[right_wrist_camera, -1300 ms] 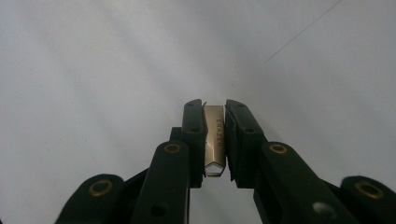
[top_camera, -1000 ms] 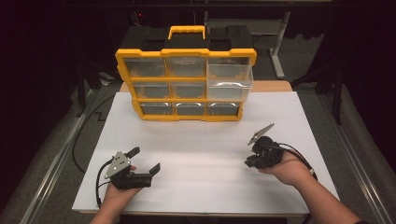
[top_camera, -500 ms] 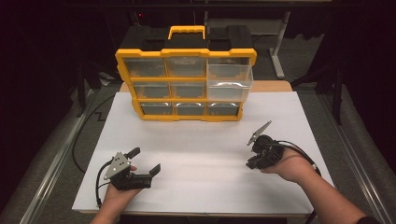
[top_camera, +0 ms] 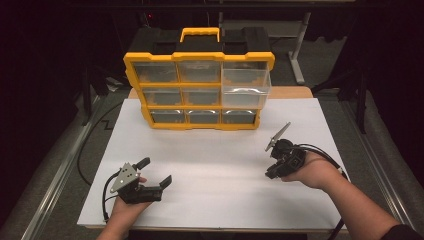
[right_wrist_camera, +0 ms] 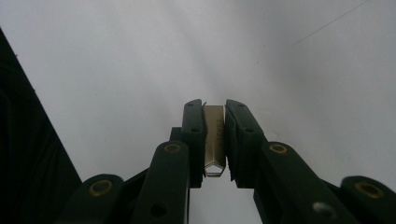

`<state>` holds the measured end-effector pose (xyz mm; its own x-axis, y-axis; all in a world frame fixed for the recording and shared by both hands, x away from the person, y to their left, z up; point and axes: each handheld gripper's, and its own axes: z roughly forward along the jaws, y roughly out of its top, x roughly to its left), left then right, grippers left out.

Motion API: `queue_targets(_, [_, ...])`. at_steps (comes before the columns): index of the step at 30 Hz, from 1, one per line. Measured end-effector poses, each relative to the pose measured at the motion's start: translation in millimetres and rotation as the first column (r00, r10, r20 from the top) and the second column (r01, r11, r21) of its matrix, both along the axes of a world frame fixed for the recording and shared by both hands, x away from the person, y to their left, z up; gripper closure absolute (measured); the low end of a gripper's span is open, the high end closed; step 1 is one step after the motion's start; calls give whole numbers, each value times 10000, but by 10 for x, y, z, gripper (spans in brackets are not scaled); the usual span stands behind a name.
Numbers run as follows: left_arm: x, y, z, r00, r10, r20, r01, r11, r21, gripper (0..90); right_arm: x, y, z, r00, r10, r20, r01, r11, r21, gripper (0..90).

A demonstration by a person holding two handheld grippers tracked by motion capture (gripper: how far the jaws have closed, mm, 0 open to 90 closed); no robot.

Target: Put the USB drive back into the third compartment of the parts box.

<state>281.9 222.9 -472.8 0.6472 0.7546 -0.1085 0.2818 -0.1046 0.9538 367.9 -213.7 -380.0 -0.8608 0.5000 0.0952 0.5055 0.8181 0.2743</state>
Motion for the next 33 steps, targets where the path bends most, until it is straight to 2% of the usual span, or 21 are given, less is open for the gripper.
queue_targets(7, [-4,3,4,10000,-6,56,6,10000,-49,1,29,-5,85,9996,188,-222,-190,9998,-78,801])
queue_targets(20, [-3,12,5,10000,-17,60,17,10000,-19,1,83,7,255,9987,433,-273,-441,9986,-278,801])
queue_targets(29, [-1,18,7,10000,38,64,-38,10000,-91,1,125,20,456,9978,573,-324,-582,9979,-268,801])
queue_targets(33, [-3,14,5,10000,8,57,-8,10000,9,1,143,24,544,9974,648,-304,-656,9975,-259,801])
